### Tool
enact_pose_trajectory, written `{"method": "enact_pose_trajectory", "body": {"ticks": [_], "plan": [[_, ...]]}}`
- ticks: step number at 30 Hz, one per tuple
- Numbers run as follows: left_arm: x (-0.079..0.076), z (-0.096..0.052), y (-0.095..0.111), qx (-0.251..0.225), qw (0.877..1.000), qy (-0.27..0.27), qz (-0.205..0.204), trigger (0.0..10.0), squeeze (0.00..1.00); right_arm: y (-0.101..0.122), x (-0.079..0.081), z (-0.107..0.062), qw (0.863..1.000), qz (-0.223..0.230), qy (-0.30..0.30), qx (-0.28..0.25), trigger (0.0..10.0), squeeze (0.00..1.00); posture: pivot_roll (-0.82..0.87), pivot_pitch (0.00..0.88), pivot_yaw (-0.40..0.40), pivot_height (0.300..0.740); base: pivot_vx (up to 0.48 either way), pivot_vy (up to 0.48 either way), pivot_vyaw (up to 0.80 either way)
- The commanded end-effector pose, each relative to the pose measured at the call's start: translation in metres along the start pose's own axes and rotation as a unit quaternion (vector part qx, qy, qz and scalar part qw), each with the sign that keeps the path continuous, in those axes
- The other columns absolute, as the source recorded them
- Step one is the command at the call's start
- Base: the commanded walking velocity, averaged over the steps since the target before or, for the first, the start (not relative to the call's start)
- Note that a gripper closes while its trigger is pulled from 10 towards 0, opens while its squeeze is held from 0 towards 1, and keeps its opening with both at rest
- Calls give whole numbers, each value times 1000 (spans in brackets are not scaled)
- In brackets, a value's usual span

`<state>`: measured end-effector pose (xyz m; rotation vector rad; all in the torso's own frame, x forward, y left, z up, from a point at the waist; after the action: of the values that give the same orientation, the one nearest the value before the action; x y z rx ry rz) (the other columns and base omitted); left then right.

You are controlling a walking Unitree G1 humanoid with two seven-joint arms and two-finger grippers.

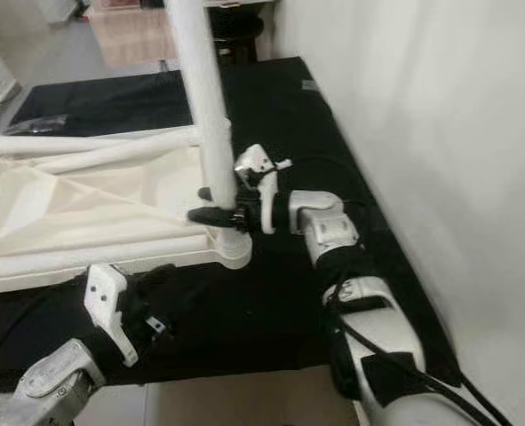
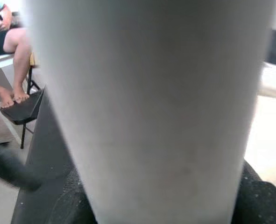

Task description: Building children table

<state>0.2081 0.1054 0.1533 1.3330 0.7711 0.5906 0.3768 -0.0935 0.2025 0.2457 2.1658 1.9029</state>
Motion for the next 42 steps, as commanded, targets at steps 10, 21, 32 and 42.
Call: {"method": "enact_pose_trajectory", "body": {"ticks": [10,21,32,42], "plan": [[-4,-6,1,-2,999,3,45,10000,0,-81,33,1,913,182,-355,91,0,0,-30,89,16,740,0,0,0],[6,-10,7,-14,995,48,92,10000,0,-74,57,-1,928,95,-346,104,10000,0,-38,75,39,740,0,0,0],[8,-21,11,-41,984,106,136,10000,0,-11,-2,-29,984,7,-177,-10,10000,0,-24,66,44,740,0,0,0],[0,-26,3,-31,982,114,147,10000,0,3,-8,-36,999,12,-36,1,10000,0,-5,55,39,740,0,0,0]]}}
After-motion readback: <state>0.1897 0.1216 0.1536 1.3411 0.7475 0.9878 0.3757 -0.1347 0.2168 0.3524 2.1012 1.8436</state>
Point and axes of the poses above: a point about 5 cm out from each wrist's last joint towards the gripper, its own z axis pointing out of the wrist towards the gripper, its own y axis along the axis of the wrist's last joint, x = y × z, the point moved 1 cm from there along z, pointing out of the wrist towards the gripper, and after that the axes turned 3 degrees about -z, right-handed, at the moved point
